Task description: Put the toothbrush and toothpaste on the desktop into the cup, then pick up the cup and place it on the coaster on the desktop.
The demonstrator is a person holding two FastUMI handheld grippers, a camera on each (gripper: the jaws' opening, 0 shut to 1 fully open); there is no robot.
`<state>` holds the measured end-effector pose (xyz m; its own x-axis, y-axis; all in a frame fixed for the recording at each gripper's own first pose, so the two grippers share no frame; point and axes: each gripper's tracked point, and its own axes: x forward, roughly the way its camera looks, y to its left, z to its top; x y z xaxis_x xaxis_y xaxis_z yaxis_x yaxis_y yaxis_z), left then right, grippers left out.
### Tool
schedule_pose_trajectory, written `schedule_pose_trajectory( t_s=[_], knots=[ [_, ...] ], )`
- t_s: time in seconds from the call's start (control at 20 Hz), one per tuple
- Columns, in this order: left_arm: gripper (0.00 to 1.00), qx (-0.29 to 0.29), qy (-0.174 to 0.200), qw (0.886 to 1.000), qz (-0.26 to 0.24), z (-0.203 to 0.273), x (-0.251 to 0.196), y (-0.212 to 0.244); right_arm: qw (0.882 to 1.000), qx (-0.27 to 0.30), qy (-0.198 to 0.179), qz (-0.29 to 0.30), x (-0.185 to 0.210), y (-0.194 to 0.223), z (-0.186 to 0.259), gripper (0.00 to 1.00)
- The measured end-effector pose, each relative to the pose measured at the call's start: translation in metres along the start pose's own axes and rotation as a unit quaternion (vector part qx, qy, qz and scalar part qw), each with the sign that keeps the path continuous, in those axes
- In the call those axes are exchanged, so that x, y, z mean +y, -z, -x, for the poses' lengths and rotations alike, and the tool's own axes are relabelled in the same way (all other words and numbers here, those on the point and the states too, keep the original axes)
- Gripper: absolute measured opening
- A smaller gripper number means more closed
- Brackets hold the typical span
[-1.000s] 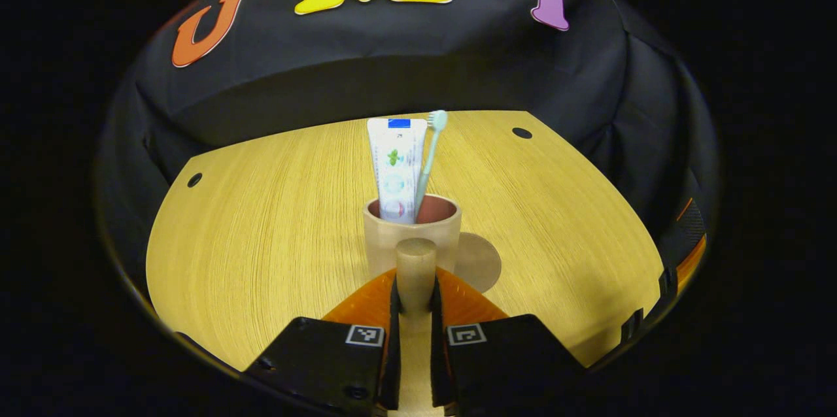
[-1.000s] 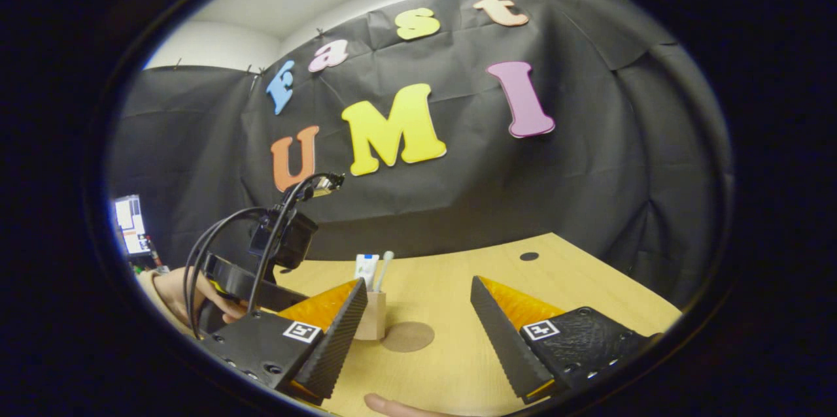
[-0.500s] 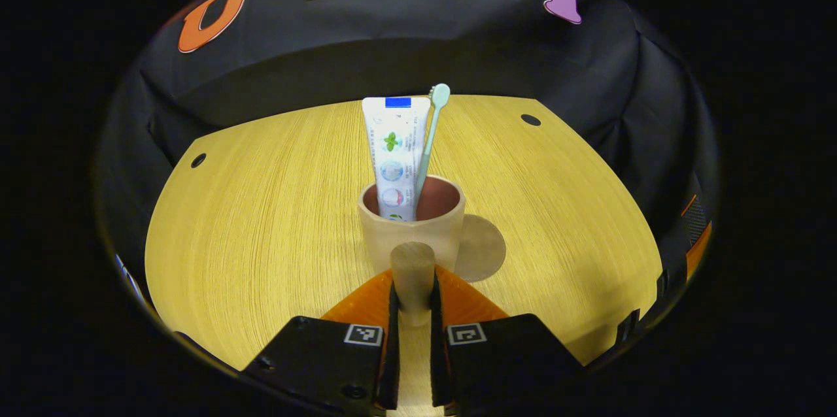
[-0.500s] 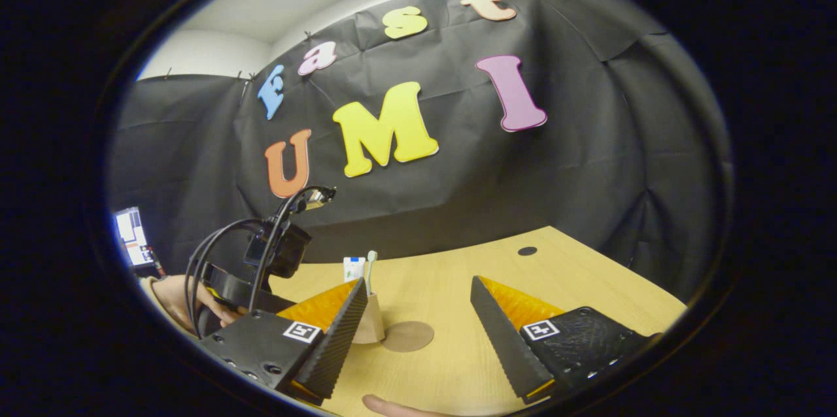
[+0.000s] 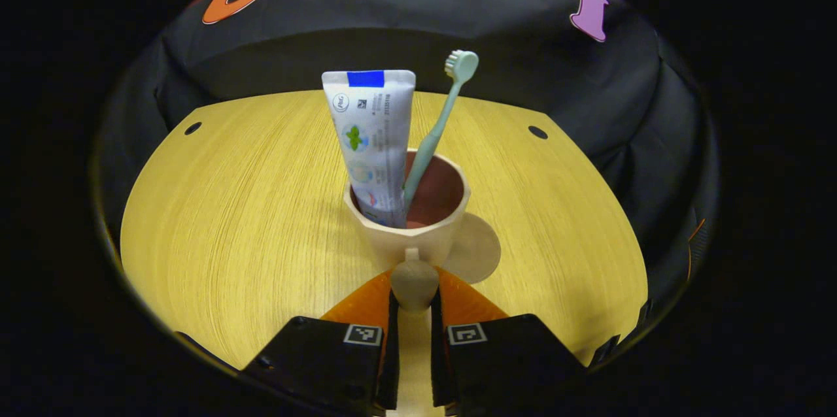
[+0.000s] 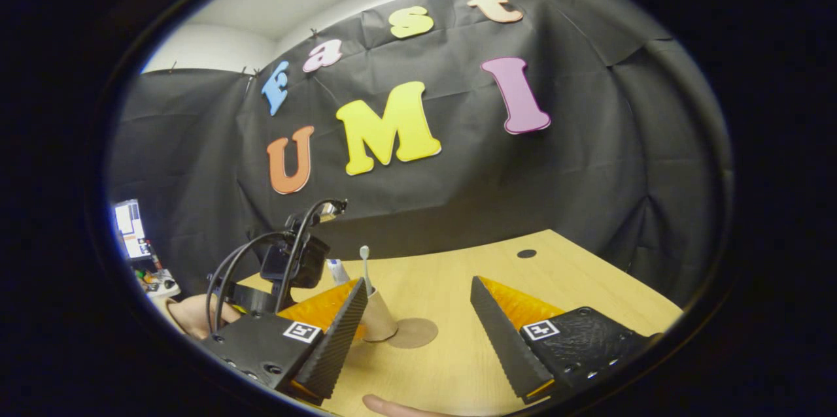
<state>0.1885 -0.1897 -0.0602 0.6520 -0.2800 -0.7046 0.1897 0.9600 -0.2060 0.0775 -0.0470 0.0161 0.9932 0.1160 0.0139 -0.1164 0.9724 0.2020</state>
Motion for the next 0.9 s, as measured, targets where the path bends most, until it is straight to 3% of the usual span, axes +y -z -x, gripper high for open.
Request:
schedule_pose_trajectory(
  t_s=[0.1,0.3,0.6,0.75,0.85,0.9],
  knots=[
    [0.22,0.000,0.013,1.000,-0.002,-0.009,-0.016,0.005,1.000,0.003,0.003,-0.009,-0.004,0.000,-0.002,0.96],
    [0.23,-0.001,0.005,1.000,-0.025,-0.012,-0.031,0.001,1.000,0.002,0.009,-0.012,-0.012,-0.002,-0.004,0.96],
    [0.24,0.000,0.004,1.000,-0.015,-0.012,-0.036,0.001,1.000,0.003,0.013,-0.015,-0.017,-0.002,-0.005,0.96],
    [0.25,0.002,0.033,0.999,0.002,-0.008,-0.053,-0.001,1.000,-0.002,0.016,-0.008,-0.019,-0.005,-0.004,0.96],
    [0.34,-0.020,0.047,0.999,-0.010,0.004,-0.059,-0.010,1.000,-0.007,0.023,-0.007,-0.022,-0.008,-0.003,0.96],
    [0.55,-0.038,0.052,0.998,-0.019,0.014,-0.063,-0.009,1.000,-0.008,0.024,-0.008,-0.023,-0.010,-0.001,0.96]
  ],
)
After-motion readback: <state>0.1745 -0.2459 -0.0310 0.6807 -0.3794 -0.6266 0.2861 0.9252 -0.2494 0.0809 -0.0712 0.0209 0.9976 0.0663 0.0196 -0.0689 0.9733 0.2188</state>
